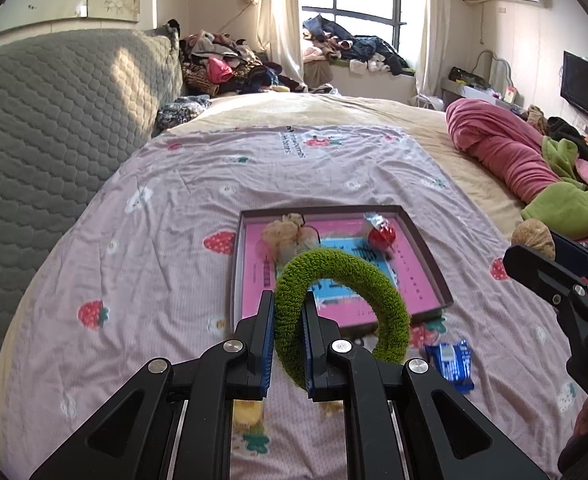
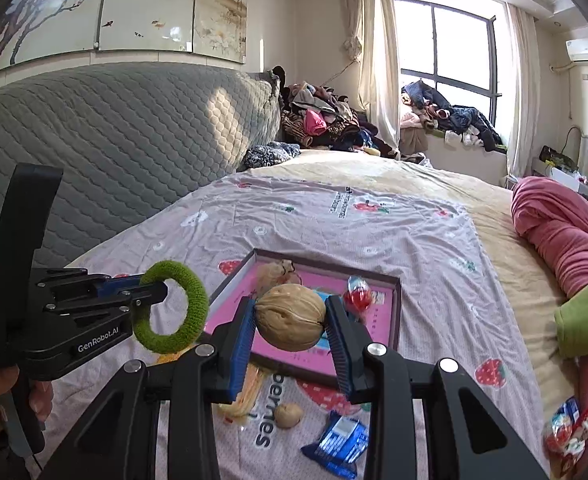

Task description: Organize objects

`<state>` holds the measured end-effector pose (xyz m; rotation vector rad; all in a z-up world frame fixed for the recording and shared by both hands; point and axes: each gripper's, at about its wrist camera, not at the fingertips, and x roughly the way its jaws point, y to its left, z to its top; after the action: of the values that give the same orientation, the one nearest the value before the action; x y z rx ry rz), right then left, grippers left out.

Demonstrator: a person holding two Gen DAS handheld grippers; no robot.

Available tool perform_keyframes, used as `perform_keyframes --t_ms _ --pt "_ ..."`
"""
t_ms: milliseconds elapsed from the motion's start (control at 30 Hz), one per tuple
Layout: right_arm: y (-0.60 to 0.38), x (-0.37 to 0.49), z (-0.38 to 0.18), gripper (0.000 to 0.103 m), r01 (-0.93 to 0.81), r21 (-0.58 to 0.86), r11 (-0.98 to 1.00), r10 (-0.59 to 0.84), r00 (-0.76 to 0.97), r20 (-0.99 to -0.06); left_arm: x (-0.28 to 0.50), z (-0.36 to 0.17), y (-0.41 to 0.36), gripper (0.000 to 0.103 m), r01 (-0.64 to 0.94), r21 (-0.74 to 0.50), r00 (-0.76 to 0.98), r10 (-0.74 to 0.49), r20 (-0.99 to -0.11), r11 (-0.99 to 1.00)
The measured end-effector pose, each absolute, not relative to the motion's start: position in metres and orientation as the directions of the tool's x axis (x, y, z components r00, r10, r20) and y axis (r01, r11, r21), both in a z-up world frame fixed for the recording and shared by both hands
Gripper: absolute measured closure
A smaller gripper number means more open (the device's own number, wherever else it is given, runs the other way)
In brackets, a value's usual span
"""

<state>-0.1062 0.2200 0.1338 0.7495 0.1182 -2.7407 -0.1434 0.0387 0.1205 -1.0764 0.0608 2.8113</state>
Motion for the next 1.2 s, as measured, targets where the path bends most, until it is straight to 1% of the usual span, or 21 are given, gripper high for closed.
perform_keyframes --t_ms 300,733,967,1100,1200 --pt "0.229 -0.133 0.146 0.067 0.288 -0.001 -0.958 -0.252 -0.841 -0.479 -0.175 0.130 0.039 0.091 -0.131 -0.007 -0.753 0.104 -0.649 -0.991" --pt "0.231 -0.183 0.144 0.067 0.278 0.021 -0.960 -0.255 -0.844 -0.471 -0.226 0.126 0.044 0.091 -0.120 0.008 -0.757 0.086 -0.647 -0.993" --pt "0.233 -0.214 0.123 0.067 0.272 0.073 -0.960 -0.273 -0.835 -0.477 -0.261 0.095 0.053 0.091 -0.121 -0.003 -0.735 0.092 -0.672 -0.993" --pt "0.228 -0.233 0.096 0.067 0.254 0.048 -0.966 -0.242 -0.820 -0.518 -0.273 0.073 0.057 0.091 -0.125 0.001 -0.723 0.090 -0.685 -0.992" --pt "0.232 -0.245 0.074 0.067 0.240 0.073 -0.968 -0.240 -0.803 -0.545 -0.285 0.052 0.056 0.091 -0.119 -0.004 -0.704 0.088 -0.705 -0.993"
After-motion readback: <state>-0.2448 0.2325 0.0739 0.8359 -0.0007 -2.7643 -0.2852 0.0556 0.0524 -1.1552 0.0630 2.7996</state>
